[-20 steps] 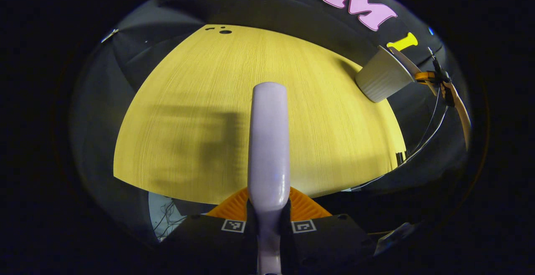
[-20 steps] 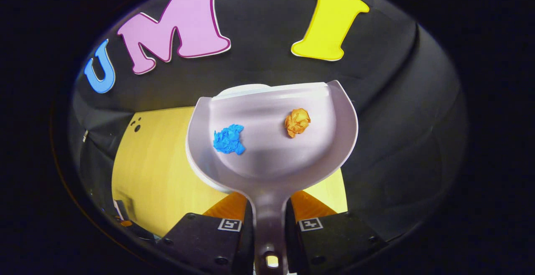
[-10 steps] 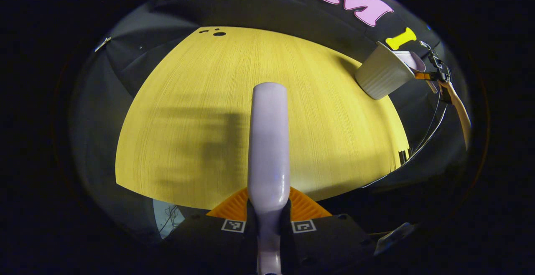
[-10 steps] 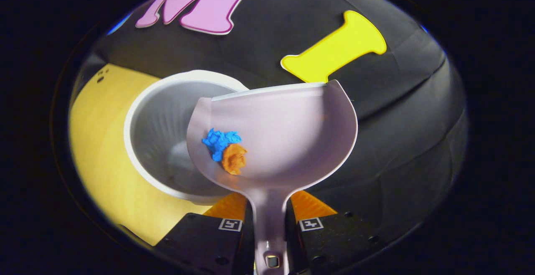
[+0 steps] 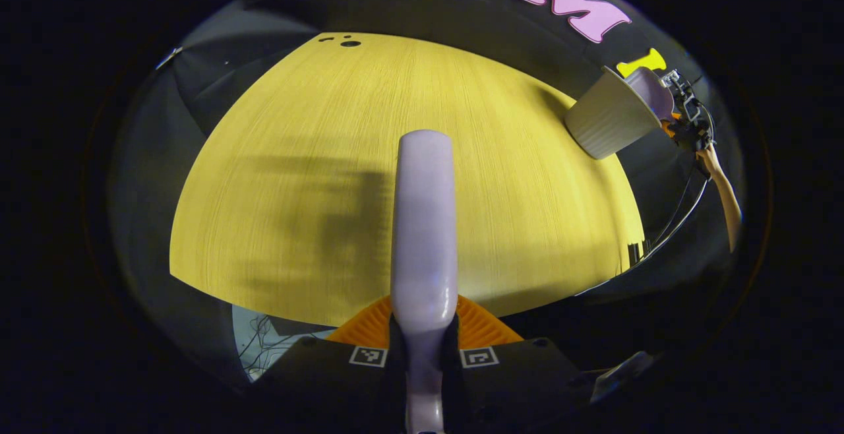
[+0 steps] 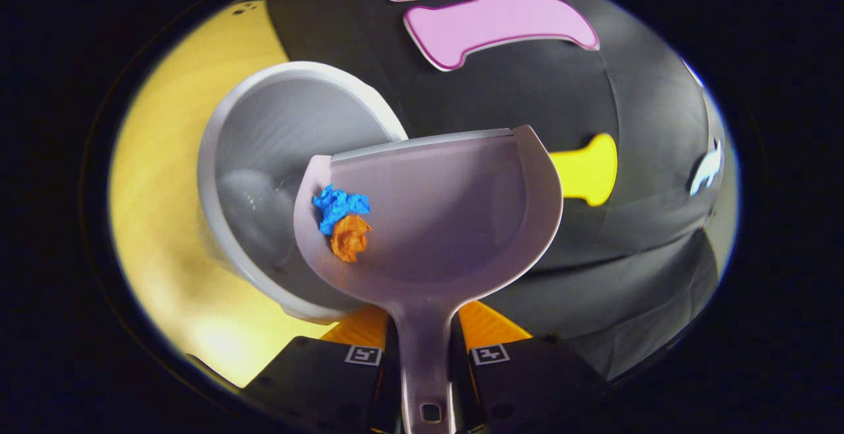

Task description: Pick up the small broom and dustpan from the desktop, sweep the trash into the dustpan with the broom, and then empty the trash into the garbage bin.

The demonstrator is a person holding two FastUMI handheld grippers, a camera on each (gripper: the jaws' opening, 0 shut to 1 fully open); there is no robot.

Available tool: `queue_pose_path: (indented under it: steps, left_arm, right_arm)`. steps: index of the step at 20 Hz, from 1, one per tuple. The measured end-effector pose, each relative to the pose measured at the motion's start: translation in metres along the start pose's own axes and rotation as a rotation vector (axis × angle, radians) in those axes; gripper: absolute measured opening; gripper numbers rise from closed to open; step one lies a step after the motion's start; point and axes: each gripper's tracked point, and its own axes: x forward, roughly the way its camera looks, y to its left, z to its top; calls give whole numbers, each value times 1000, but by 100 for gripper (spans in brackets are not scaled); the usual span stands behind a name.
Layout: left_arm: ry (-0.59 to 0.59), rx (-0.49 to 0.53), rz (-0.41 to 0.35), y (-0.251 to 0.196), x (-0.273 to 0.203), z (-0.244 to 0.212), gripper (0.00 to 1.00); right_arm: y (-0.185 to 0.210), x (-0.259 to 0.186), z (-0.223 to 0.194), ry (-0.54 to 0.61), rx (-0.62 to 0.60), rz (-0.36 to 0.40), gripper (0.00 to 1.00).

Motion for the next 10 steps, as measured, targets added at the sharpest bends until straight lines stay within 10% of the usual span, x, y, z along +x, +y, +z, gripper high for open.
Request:
queue_pose_path:
  steps: [10]
  left_arm:
    - [-20,-10,-8,-9,4,7,26]
  right_arm:
    - [-34,24,-42,-161,-393,-85,34]
